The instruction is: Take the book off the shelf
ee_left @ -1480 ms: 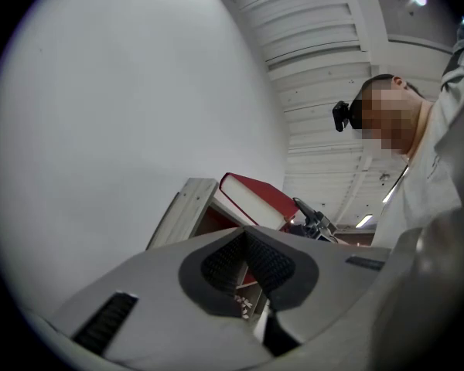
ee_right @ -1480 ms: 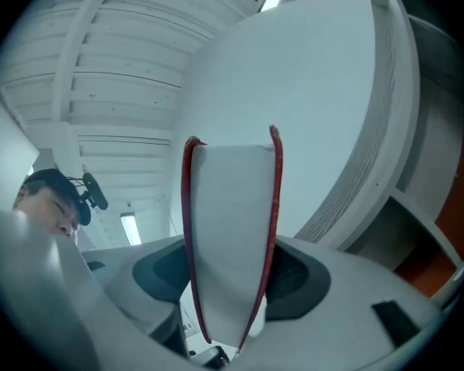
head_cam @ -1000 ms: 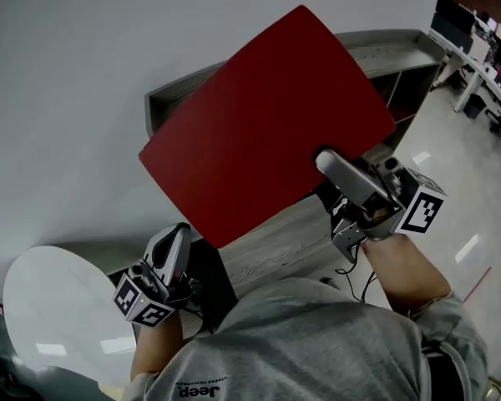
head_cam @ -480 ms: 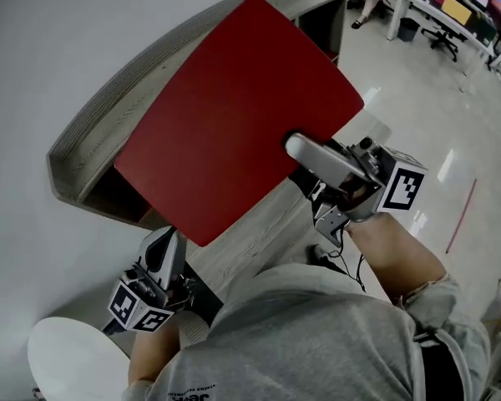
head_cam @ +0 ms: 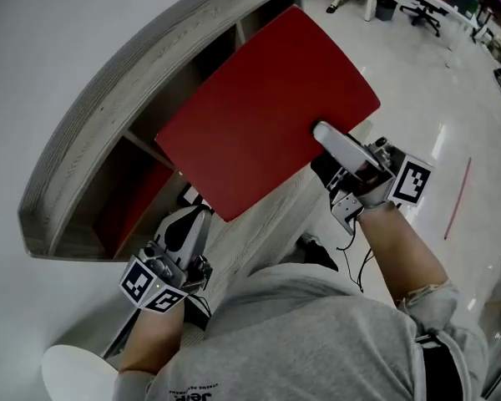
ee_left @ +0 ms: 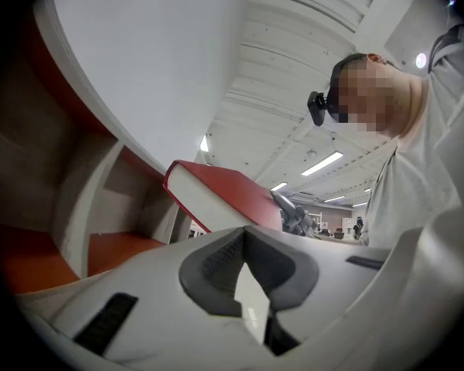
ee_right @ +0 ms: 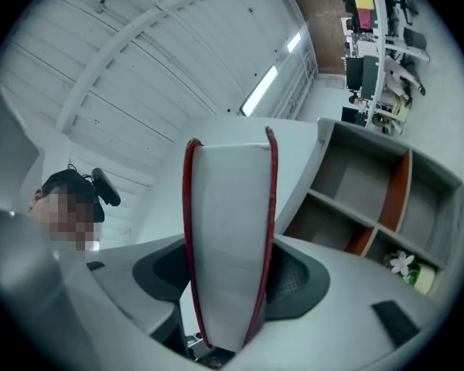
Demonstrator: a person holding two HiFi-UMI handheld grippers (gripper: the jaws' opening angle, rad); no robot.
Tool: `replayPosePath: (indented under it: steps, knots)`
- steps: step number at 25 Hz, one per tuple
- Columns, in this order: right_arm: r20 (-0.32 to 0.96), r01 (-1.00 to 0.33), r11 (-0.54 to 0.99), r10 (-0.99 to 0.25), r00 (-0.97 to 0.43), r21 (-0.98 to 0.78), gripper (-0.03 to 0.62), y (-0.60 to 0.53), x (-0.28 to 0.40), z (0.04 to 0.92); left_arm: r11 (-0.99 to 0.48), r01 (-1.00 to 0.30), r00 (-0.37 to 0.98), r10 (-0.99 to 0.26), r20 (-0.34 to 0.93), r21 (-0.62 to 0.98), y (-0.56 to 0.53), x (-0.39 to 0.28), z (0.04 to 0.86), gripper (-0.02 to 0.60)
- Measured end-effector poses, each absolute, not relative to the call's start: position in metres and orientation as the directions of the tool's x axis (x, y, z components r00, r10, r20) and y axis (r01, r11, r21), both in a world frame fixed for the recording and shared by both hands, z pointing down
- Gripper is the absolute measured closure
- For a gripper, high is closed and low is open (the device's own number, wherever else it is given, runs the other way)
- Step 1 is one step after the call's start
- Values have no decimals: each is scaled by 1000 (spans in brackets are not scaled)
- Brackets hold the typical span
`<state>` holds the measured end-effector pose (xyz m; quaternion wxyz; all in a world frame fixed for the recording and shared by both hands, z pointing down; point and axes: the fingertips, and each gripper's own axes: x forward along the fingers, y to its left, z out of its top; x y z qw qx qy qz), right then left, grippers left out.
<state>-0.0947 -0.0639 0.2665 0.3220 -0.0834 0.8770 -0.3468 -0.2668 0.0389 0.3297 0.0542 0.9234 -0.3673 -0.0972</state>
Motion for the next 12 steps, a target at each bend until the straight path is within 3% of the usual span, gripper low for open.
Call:
replayPosePath:
  steps: [5,12]
  knots:
    - [-478,41,725,-409,-777,-687,330,-241,50,354,-730,-660,726,-681,-101,178,-140,-121,408,566]
    - [-450,7,696,-457,-767,-718,330,-307,91,369,-741,-638,751,-659,-40,209,-207,-74,422,566]
